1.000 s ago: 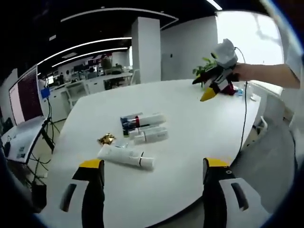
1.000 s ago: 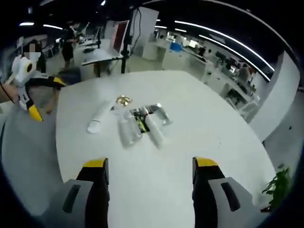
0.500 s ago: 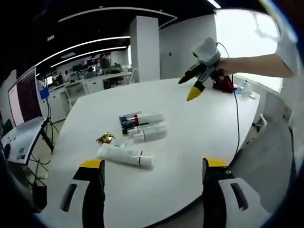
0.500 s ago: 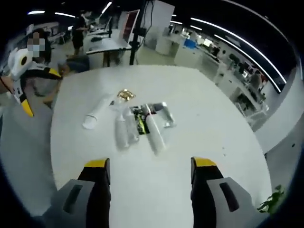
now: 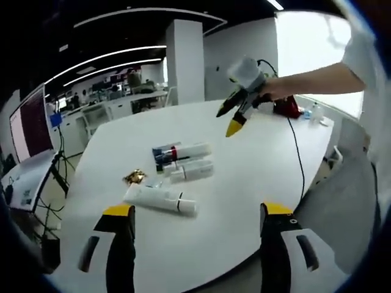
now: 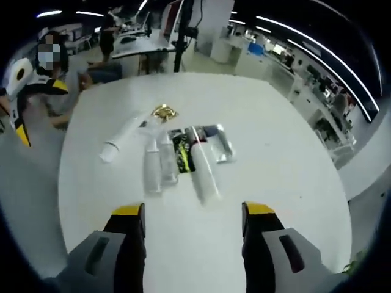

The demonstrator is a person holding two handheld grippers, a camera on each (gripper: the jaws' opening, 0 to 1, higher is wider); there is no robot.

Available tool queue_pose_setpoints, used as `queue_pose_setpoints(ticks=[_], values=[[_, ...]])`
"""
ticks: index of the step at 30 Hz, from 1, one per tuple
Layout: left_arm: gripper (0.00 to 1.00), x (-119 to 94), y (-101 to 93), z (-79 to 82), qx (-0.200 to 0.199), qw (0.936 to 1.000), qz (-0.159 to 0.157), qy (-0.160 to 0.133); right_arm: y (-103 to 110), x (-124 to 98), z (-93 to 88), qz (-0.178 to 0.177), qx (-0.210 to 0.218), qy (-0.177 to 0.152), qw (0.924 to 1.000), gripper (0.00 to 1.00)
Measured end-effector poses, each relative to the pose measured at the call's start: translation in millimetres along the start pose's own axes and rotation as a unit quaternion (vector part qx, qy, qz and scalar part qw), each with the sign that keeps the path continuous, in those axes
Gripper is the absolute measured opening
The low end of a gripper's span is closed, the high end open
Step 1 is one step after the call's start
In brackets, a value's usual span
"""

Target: Arrange the skincare products in the storage area until every visible bottle or jar stands upright without overlapping.

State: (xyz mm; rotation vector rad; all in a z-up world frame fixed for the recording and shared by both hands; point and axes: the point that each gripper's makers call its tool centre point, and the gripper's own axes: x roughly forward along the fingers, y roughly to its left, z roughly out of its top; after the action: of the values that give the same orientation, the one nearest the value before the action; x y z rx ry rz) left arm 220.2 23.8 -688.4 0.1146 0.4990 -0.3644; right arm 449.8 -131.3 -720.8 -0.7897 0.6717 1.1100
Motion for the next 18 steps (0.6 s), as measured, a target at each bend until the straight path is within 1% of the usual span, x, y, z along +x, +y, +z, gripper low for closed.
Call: queue_pose_setpoints(ticks=[4,7,8,9,10,11,14,16,17,18], values=[[0.76,-1.3,5.3,-0.2,-0.01,0.9999,0.005,-0.003,-0.1,11.3,2.8,0.009,-0.014,0.01,0.9998,0.63],[0.76,-0.7,6.2,-0.9,-0.015,0.9999,0.006,-0.003,-5.3,23.9,4.4,0.017,-0.029,0.016,0.9993,0.62],[0.76,-0.7,5.0,-0.2,-0.015,0.9999,0.006,-0.003,-6.7,26.6,6.7,0.016,-0.039,0.013,0.999,0.6],[0.76,-0.5,4.5,-0.2,-0.015,0.9999,0.006,-0.002,-8.1,30.1,13.7,0.017,-0.068,-0.001,0.9976,0.57],[0.76,-0.3,3.3,0.0,-0.014,0.9999,0.006,0.0,-8.1,32.7,15.2,0.02,-0.076,-0.003,0.9969,0.56],[0.76,-0.1,2.9,-0.3,-0.013,0.9999,0.006,0.001,-8.7,37.2,14.9,0.023,-0.073,-0.001,0.9971,0.55],[0.76,0.6,0.3,-0.5,-0.011,0.9999,0.003,0.005,-15.0,47.7,15.1,0.034,-0.062,0.003,0.9975,0.57],[0.76,1.0,-1.0,-0.8,-0.011,0.9999,0.001,0.008,-18.7,54.1,13.5,0.032,-0.07,0.015,0.9969,0.54],[0.76,1.1,-1.1,-1.0,-0.011,0.9999,0.002,0.009,-22.0,57.8,14.3,0.032,-0.067,0.013,0.9971,0.53],[0.76,1.2,-1.0,-1.5,-0.011,0.9999,0.002,0.01,-21.7,66.0,21.1,0.042,-0.031,-0.01,0.9986,0.51]])
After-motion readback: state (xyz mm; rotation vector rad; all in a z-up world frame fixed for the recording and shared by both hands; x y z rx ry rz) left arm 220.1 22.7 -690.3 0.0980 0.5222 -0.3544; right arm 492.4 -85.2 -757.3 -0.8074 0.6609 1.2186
